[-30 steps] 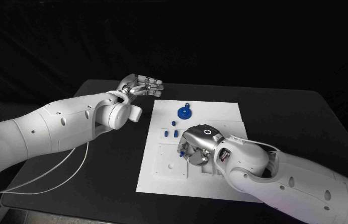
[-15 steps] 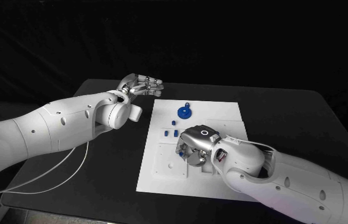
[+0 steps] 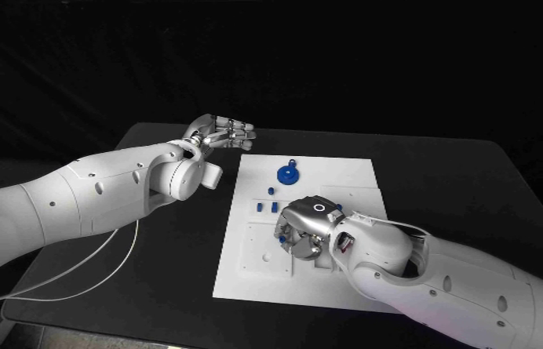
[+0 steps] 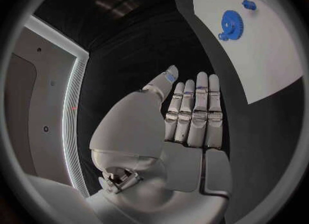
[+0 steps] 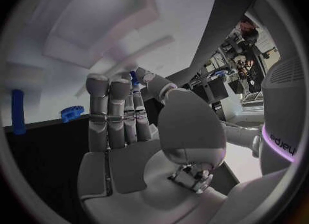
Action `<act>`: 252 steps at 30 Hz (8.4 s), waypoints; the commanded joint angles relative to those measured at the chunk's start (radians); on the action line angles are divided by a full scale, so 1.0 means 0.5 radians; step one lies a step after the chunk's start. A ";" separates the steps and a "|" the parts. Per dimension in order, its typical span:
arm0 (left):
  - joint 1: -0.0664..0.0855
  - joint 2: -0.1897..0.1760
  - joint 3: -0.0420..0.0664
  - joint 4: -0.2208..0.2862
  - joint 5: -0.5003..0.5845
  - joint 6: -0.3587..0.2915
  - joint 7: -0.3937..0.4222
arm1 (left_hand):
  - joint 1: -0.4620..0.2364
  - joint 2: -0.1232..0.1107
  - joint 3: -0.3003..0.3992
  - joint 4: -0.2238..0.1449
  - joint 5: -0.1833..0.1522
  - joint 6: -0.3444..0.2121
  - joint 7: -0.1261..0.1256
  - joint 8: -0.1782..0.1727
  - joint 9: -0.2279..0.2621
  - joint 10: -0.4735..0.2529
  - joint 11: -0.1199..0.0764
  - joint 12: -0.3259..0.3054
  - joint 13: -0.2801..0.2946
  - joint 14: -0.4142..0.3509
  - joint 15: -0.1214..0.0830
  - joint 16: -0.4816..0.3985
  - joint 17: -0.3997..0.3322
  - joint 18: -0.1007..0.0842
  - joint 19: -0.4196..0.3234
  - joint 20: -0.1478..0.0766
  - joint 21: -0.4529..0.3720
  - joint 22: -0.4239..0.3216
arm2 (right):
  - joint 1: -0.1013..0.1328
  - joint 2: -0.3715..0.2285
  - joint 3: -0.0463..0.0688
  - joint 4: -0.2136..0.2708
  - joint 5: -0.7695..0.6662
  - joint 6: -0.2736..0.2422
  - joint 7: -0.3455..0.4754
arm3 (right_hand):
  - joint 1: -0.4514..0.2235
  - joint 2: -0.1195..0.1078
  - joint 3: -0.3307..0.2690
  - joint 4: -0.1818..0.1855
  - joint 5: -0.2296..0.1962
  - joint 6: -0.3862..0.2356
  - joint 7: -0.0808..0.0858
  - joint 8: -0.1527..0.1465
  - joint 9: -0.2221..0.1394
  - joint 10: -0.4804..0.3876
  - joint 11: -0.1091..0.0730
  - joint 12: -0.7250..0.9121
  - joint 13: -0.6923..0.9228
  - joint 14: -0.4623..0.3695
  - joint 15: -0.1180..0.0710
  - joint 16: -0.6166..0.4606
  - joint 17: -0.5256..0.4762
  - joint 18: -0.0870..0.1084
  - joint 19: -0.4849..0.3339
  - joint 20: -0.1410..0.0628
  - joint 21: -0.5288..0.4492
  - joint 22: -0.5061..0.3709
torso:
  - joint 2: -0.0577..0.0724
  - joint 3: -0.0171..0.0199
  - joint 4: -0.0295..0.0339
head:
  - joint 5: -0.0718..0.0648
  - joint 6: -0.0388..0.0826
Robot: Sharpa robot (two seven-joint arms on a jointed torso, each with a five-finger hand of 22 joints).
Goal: Assemble the parts on the task board
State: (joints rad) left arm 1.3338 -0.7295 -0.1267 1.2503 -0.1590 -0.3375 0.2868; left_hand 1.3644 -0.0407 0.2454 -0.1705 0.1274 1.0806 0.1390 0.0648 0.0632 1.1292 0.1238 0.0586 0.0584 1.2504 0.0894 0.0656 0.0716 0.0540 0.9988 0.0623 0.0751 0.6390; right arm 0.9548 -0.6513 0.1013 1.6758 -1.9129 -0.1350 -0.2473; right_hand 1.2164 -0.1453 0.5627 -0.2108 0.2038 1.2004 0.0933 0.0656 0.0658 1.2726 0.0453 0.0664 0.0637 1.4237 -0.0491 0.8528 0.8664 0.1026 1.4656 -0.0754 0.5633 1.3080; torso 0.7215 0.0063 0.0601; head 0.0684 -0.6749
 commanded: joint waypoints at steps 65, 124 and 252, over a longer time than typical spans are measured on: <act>-0.003 -0.028 0.000 -0.005 0.014 0.066 0.020 | 0.007 0.023 -0.010 -0.004 0.000 0.004 -0.008 -0.002 0.000 -0.011 0.000 0.003 -0.002 -0.019 -0.001 -0.005 0.001 0.009 -0.001 0.015 -0.003 -0.020 | 0.006 -0.457 0.326 0.064 0.276 0.301 -0.066 | 0.119 -0.099 -0.234 0.137 -0.146 -0.224 -0.031 -0.007 -0.006 -0.196 0.058 -0.013 -0.010 -0.001 0.048 0.023 -0.136 0.090 0.091 0.059 -0.094 -0.100 | -0.002 -0.0004 -0.002 | -0.052 0.032; -0.012 0.010 -0.001 -0.051 0.023 0.082 0.013 | 0.000 0.030 -0.008 -0.004 0.000 0.005 -0.009 -0.002 0.000 -0.008 -0.001 0.002 -0.002 -0.020 -0.001 -0.005 0.001 0.007 0.001 0.014 -0.001 -0.033 | -0.001 -0.171 0.290 0.216 0.215 -0.173 -0.006 | 0.102 0.060 0.158 0.033 -0.277 0.165 -0.037 -0.002 0.022 0.192 -0.056 -0.010 0.000 0.024 -0.035 -0.004 -0.104 0.023 0.095 -0.028 0.010 -0.060 | -0.005 -0.0021 -0.002 | -0.023 0.033; -0.027 0.046 -0.010 -0.084 0.044 0.150 -0.003 | 0.009 0.057 -0.077 0.019 -0.101 -0.001 -0.012 -0.002 0.000 0.027 -0.010 0.002 -0.002 -0.056 0.011 -0.007 -0.002 0.001 0.029 0.027 0.002 -0.261 | -0.038 0.086 0.007 0.174 -0.176 0.214 -0.118 | 0.078 0.069 0.174 -0.021 -0.263 0.185 -0.042 -0.002 0.027 0.214 -0.061 -0.010 0.001 0.024 -0.039 -0.021 -0.094 0.012 0.090 -0.032 0.000 -0.044 | -0.002 -0.0039 -0.002 | 0.024 0.011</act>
State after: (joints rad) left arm 1.3199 -0.7083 -0.1324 1.2077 -0.1404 -0.2766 0.2816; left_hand 1.3671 -0.0171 0.2089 -0.1588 0.0726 1.0806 0.1390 0.0648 0.0633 1.1489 0.1183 0.0586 0.0584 1.2289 0.0967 0.0656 0.0716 0.0539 1.0096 0.0731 0.0751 0.5094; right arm 0.9352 -0.6125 0.1056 1.7663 -1.9755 -0.0621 -0.2942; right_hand 1.2559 -0.1192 0.6445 -0.2211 0.0733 1.2896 0.0723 0.0610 0.0784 1.3579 0.0280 0.0579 0.0662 1.4346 -0.0604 0.8488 0.8184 0.0891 1.4665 -0.0814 0.5672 1.2852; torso 0.7209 0.0045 0.0584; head 0.0811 -0.6682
